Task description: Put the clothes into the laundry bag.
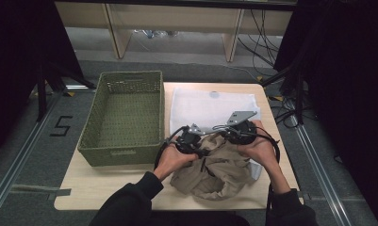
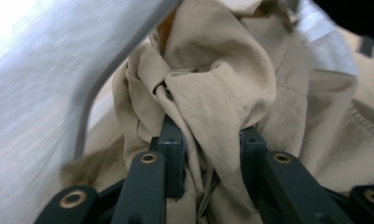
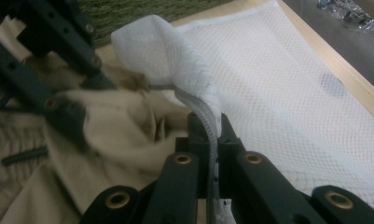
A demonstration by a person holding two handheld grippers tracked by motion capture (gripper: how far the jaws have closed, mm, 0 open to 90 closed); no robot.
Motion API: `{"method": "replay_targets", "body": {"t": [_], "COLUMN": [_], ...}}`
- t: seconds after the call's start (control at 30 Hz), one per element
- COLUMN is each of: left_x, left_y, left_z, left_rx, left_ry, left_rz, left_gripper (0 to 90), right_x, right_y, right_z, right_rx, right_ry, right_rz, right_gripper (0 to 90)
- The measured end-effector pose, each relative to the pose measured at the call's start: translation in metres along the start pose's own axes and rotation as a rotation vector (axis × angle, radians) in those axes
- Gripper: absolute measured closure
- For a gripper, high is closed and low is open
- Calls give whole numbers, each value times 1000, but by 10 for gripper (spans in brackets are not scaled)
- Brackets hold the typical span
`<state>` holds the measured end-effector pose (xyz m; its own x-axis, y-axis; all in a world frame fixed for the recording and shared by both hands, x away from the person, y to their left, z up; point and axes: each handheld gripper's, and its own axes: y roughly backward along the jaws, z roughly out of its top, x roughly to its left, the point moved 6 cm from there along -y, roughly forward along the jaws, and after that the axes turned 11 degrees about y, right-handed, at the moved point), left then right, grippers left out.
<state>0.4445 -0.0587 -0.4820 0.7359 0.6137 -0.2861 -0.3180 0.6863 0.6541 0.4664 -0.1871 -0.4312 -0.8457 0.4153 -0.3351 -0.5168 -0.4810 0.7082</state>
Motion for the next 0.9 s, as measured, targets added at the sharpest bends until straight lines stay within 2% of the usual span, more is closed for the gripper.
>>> {"method": "replay_targets", "body": {"t": [0.03,0.07,0.13,0.17,0.2,0.23,0.27,0.33,0.37,0.43,0.47,0.5,0.53,0.57,0.6,0.63,0.67,0.7,0.73,0.77,0.8,0.83,0.87,0.9], "left_x": [0,-6,-2,5,10,16,16,27,33,35,35,35,36,36,35,32,32,32,28,28,26,25,25,24], "left_y": [0,-1,-4,-3,-5,-6,-6,-3,1,-4,-10,-10,-17,-21,-20,-12,-6,-6,9,9,16,22,30,33], "left_z": [0,4,12,16,20,25,25,33,37,34,30,30,24,19,17,16,15,15,13,13,11,7,0,-5], "left_rx": [0,0,-16,0,-27,-50,-50,-99,-140,-132,-97,-97,-59,-45,-56,-73,-79,-79,-91,-91,-81,-63,-37,-29], "left_ry": [0,-2,4,-30,9,33,33,75,96,91,85,85,82,89,107,117,115,115,98,98,94,85,61,58], "left_rz": [0,-2,48,78,108,129,129,179,212,218,220,220,221,217,217,203,212,212,225,225,230,246,276,290], "left_gripper": [709,712,727,735,743,748,752,756,757,744,715,658,658,548,478,410,358,312,283,268,268,219,211,207], "right_x": [1,1,1,2,1,1,1,0,0,-1,0,0,0,0,0,0,1,1,0,0,0,0,0,-1], "right_y": [0,1,2,3,4,5,5,8,10,11,10,10,10,7,7,6,4,4,4,4,4,5,6,5], "right_z": [1,2,3,4,4,4,4,4,6,7,7,6,6,2,2,-2,-3,-3,-6,-6,-6,-7,-7,-7], "right_rx": [-11,-4,-6,-15,-20,-20,-20,-32,-36,-45,-41,-34,-34,-17,-17,-6,-12,-12,-7,-6,-6,-6,-1,-8], "right_ry": [4,8,18,8,21,5,5,3,1,15,11,-4,-4,1,1,-3,-15,-15,-3,0,0,0,-18,-13], "right_rz": [-7,4,-1,6,5,0,0,5,0,3,4,3,3,6,6,13,4,4,15,19,19,15,10,-11], "right_gripper": [897,897,898,898,898,898,898,898,898,898,898,898,898,898,898,898,898,898,898,898,898,898,898,898]}}
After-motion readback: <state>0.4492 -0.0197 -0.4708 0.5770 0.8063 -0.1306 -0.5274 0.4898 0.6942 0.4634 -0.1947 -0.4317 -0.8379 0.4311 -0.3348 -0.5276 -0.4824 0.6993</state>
